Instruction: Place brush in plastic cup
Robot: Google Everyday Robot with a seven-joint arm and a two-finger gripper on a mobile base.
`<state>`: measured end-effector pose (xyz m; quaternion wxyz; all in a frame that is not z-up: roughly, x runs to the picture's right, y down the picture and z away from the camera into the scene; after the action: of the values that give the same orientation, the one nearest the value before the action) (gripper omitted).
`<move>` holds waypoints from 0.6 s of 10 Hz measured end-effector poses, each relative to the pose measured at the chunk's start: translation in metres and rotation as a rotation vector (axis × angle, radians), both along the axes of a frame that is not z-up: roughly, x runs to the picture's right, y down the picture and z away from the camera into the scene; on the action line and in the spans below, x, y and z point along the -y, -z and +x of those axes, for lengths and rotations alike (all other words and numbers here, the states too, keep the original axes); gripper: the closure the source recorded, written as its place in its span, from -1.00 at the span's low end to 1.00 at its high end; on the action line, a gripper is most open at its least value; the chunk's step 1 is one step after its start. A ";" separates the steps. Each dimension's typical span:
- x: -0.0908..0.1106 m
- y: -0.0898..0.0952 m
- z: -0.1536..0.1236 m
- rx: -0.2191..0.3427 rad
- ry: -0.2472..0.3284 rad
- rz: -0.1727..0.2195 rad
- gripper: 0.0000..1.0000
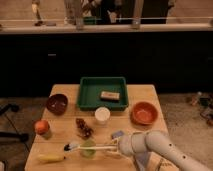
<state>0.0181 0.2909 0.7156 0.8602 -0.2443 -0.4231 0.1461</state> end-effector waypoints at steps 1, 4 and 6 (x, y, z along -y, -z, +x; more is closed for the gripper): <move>0.000 0.000 0.000 0.000 0.000 0.000 -0.36; 0.000 0.000 0.000 0.000 0.000 0.000 -0.60; 0.000 0.000 0.000 0.000 0.000 0.000 -0.60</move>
<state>0.0181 0.2909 0.7156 0.8602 -0.2443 -0.4231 0.1461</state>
